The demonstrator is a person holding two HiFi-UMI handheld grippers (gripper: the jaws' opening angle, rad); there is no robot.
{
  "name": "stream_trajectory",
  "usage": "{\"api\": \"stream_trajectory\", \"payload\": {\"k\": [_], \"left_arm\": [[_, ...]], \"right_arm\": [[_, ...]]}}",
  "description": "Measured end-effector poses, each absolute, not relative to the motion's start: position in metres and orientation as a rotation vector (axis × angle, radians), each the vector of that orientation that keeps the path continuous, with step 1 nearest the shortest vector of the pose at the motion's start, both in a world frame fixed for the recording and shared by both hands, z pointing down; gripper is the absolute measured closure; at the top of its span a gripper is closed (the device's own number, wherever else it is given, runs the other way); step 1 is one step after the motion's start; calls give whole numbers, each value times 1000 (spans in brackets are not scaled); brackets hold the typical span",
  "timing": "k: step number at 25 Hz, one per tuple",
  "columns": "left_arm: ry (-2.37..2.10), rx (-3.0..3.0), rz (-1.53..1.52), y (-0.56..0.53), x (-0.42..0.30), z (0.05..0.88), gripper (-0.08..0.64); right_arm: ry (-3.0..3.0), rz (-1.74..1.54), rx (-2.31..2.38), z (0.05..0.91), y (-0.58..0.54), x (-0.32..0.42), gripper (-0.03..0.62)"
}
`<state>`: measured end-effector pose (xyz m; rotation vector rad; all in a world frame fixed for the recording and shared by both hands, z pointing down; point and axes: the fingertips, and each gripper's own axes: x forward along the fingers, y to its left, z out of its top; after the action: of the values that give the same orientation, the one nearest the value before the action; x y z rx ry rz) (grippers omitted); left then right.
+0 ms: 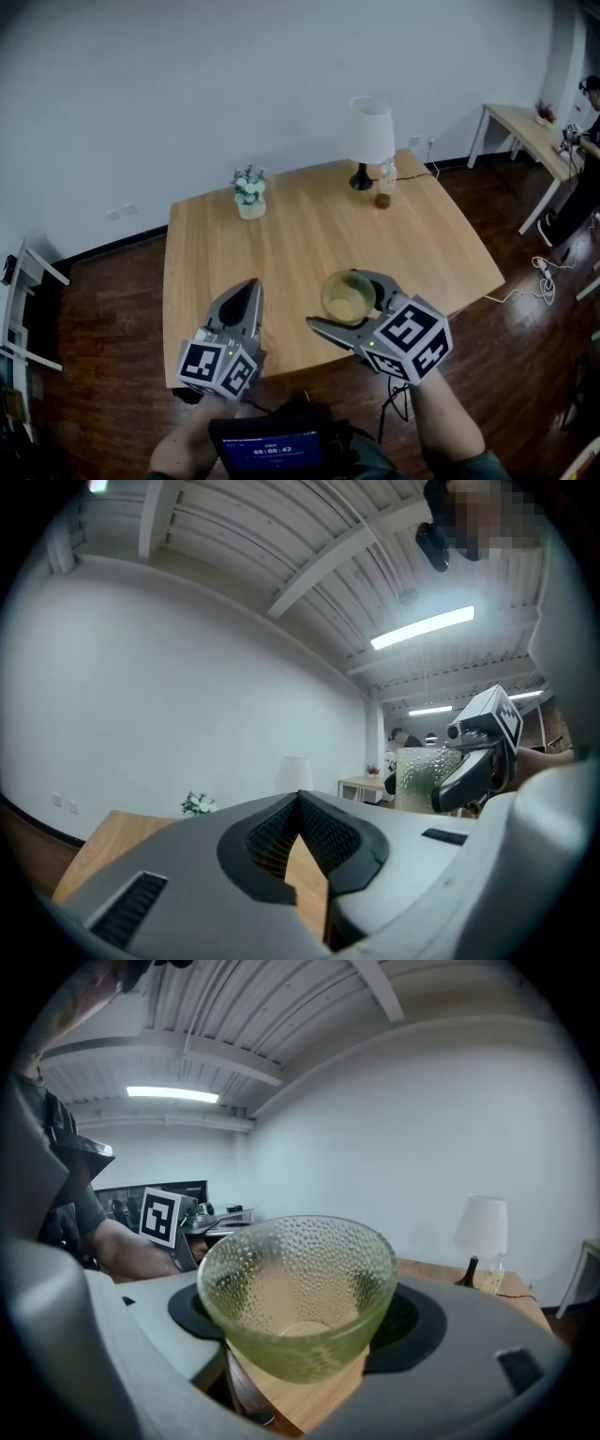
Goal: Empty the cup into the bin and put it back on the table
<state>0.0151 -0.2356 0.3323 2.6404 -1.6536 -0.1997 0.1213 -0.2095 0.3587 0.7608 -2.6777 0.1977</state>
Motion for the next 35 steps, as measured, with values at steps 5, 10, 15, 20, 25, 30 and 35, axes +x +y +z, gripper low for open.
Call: {"api": "stream_trajectory", "payload": {"k": [5, 10, 15, 20, 25, 30, 35], "left_arm": [[-1591, 2663, -166, -256, 21, 343, 560], [-1539, 2672, -165, -281, 18, 348, 560], [-1480, 2673, -167, -303, 14, 356, 560], [-1406, 2668, -159, -318, 18, 376, 560], [-1367, 2649, -139, -326, 22, 393, 560], [-1363, 2643, -110, -334, 34, 403, 560], [-1404, 2599, -65, -350, 44, 416, 560]], "right_arm": [[-2644, 222, 848, 368, -230, 133, 192], [-2608, 260, 923, 376, -251, 138, 192], [-2563, 293, 1005, 383, -270, 144, 192], [-2535, 336, 1088, 396, -285, 154, 192], [-2517, 345, 1131, 409, -300, 162, 192], [-2509, 388, 1166, 432, -318, 184, 190], [-2508, 422, 1145, 456, -335, 202, 190]]}}
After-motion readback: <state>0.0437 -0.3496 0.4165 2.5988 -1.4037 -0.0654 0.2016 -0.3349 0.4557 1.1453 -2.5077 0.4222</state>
